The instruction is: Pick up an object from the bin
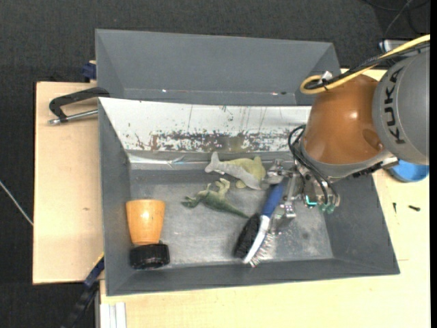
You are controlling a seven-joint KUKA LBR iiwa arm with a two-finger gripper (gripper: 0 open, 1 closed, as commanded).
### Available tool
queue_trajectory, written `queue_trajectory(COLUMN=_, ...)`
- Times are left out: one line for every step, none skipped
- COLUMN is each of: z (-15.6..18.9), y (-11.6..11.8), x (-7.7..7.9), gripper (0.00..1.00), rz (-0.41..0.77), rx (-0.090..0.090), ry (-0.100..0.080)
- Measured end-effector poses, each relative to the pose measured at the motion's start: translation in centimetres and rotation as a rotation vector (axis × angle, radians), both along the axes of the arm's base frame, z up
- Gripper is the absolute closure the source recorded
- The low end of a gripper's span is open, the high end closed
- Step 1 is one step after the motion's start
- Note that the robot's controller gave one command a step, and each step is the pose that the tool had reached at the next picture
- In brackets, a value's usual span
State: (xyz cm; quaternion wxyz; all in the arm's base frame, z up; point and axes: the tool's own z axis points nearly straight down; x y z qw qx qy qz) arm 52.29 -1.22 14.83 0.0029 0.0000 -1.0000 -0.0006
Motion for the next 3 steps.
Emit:
queue_trajectory(z=-7.1, y=-5.6, x=6.4, gripper=0.00, rz=0.191, rx=-0.004, ry=-0.014)
queue_trajectory(z=-6.8, y=-5.5, x=6.7, gripper=1.00, rz=0.192, rx=-0.004, ry=-0.025)
queue_trajectory(z=10.2, y=-6.2, x=7.3, gripper=1.00, rz=0.122, rx=-0.003, ry=-0.021)
